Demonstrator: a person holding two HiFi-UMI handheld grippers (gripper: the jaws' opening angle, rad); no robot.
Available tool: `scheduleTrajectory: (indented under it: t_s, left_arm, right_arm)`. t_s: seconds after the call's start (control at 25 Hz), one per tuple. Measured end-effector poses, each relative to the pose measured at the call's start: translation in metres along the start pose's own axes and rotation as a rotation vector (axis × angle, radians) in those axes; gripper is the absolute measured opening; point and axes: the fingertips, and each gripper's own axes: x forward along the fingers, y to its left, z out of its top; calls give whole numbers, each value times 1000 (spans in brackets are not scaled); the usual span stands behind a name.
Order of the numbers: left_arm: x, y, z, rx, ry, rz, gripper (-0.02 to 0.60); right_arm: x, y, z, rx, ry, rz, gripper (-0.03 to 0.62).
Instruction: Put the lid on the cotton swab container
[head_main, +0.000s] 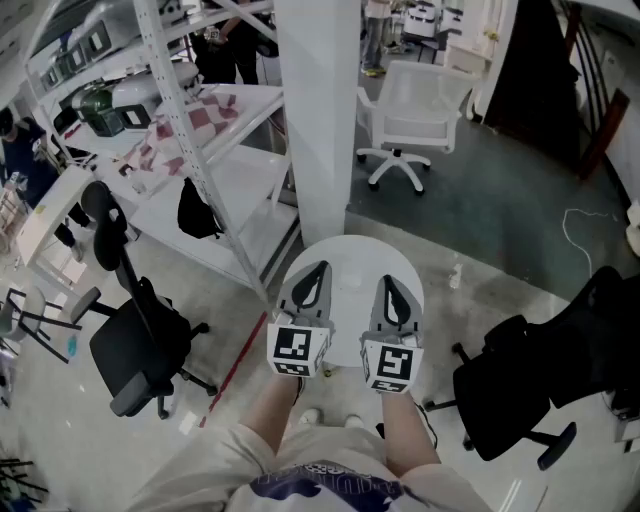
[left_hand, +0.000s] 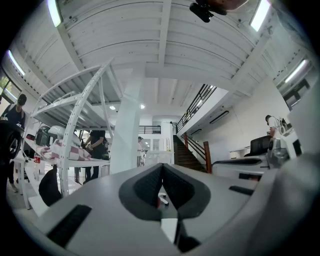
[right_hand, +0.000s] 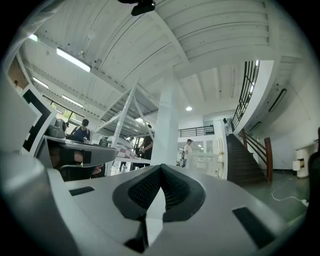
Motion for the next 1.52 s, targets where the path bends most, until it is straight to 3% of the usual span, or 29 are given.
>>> scheduleTrajectory:
  t_s: [0.36, 0.64, 0.84, 1.0, 1.28, 1.52]
  left_arm:
    - [-2, 3, -5, -2, 14, 6, 0]
    - [-7, 9, -3, -20, 22, -9, 0]
    - [-7, 15, -7, -10, 50, -21, 5]
    - [-4, 16, -18, 0, 93, -27, 69]
    - [10, 10, -33, 19, 136, -43, 121]
    - [24, 16, -44, 31, 158, -71, 149]
  right_arm:
    - [-1, -3, -5, 1, 14, -4, 8]
    - [-14, -34, -11, 101, 4, -4, 18]
    - [-18, -64, -23, 143, 32, 25, 155]
    - [-15, -76, -34, 141, 71, 76, 223]
    - [-6, -87, -51, 125, 116, 204, 291]
    - [8, -84, -70, 109, 144, 270, 305]
